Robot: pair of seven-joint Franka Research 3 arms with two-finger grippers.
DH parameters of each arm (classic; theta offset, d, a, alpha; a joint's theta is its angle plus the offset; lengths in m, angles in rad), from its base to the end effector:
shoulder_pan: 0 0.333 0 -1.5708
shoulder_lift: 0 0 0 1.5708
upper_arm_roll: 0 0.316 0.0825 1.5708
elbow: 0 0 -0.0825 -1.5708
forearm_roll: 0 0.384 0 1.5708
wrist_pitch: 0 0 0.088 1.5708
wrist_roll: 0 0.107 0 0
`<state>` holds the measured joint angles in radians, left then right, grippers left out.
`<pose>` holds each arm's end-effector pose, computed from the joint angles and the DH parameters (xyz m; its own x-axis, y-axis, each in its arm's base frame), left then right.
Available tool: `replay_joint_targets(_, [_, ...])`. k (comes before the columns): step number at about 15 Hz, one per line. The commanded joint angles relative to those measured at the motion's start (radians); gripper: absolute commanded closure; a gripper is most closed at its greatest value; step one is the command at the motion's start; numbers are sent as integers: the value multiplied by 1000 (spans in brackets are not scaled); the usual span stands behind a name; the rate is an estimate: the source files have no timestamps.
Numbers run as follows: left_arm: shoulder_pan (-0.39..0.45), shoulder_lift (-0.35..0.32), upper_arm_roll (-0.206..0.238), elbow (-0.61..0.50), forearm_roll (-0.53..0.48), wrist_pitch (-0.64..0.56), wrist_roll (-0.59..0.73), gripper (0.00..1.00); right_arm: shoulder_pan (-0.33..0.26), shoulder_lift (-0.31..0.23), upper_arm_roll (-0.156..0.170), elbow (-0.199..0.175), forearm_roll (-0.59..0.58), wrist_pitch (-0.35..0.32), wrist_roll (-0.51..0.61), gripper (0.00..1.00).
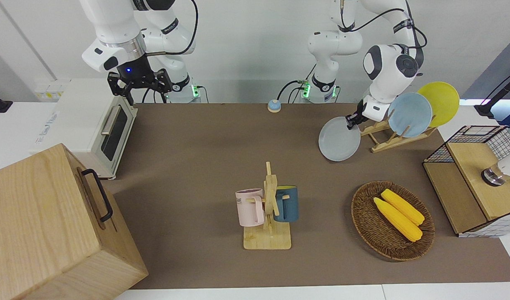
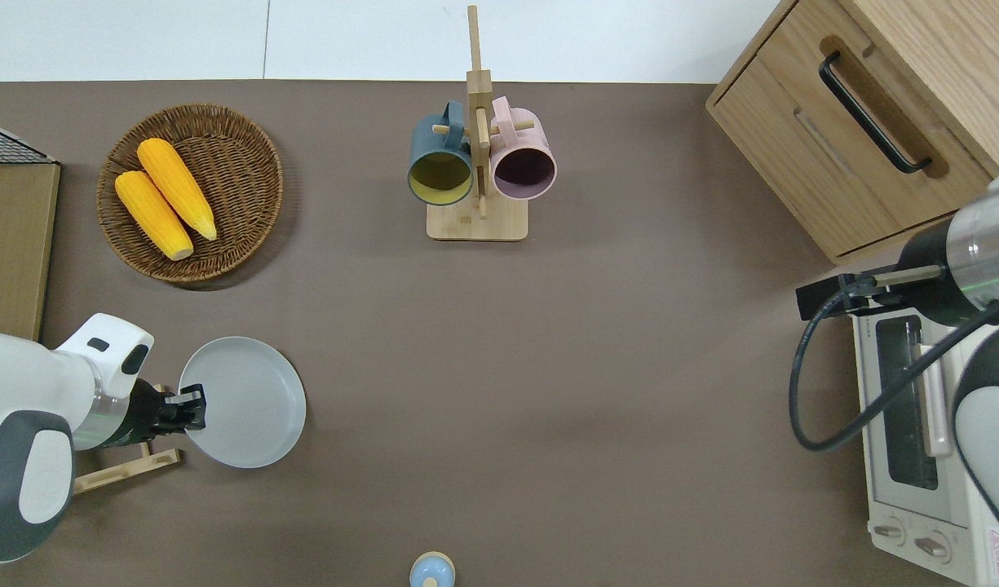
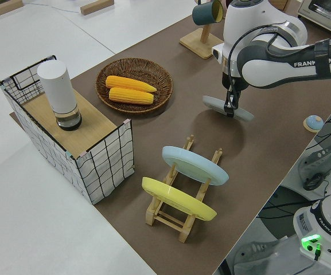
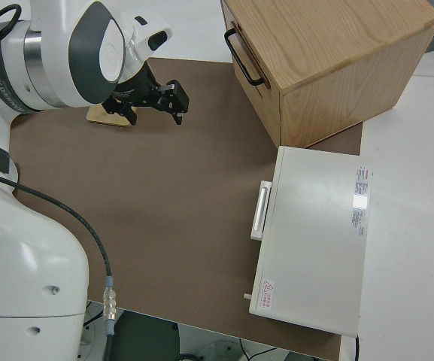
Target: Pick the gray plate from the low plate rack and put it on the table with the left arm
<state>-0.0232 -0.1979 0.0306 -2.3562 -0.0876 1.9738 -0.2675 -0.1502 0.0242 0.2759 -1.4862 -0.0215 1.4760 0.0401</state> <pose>0.4511 -0.0022 0.3937 0.9324 0.3016 -0.1992 0.3129 -0.9494 0.0271 0.5486 0.0647 0.6430 0.9960 0.0835 -0.0328 0.0841 -0.9963 0.0162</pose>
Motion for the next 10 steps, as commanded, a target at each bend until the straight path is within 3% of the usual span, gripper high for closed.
replay_joint_targets(1, [-14, 2, 0, -29, -18, 31, -13, 198, -19, -3, 17, 9, -1, -13, 12, 17])
replay_joint_targets(4, [-14, 2, 0, -28, -18, 25, -16, 111, -19, -1, 17, 9, -1, -14, 12, 17])
replay_joint_targets(10, [-14, 2, 0, -22, -17, 14, -29, 103, -19, -1, 16, 9, -1, -13, 12, 17])
